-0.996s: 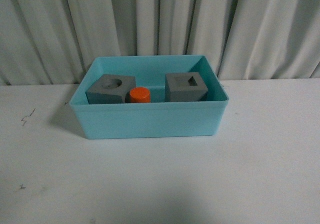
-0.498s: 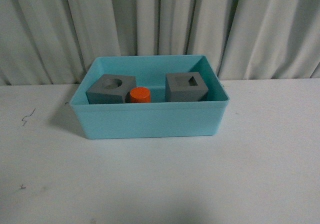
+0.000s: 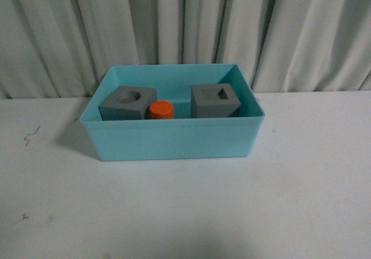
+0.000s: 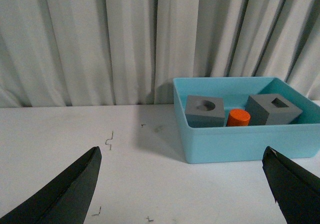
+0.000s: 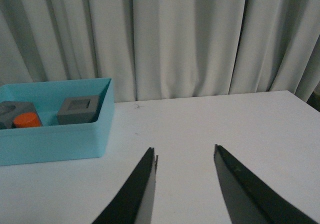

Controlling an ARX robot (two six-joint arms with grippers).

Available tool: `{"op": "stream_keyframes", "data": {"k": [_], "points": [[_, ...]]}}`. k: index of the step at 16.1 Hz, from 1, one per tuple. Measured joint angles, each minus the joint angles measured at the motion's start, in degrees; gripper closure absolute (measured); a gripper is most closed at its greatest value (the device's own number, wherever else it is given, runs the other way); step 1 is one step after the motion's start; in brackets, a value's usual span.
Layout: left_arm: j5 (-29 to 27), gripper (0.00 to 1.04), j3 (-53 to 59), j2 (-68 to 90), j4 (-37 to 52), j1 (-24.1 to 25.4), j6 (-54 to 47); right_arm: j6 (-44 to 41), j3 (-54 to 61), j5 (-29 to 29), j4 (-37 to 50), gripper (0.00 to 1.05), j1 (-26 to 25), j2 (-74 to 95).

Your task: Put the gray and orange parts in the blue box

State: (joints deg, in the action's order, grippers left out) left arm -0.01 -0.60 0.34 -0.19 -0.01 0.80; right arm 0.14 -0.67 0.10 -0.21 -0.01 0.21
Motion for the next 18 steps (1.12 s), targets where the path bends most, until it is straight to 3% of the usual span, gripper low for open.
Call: {"op": "stream_keyframes", "data": {"k": [2,6,18], "points": [[0.00,0.07,0.00,0.00,0.00,0.00,0.00,0.00,0.00,0.00,0.00,0.51,0.00,-0.02],[0.00,0.07,0.00,0.00,0.00,0.00,0.00,0.02,0.00,0.00,0.00,0.06,0.00,0.00],[0.00,0.07,0.00,0.00,0.00,0.00,0.00,0.00,0.00,0.00,0.00,0.06,0.00,-0.02]]}}
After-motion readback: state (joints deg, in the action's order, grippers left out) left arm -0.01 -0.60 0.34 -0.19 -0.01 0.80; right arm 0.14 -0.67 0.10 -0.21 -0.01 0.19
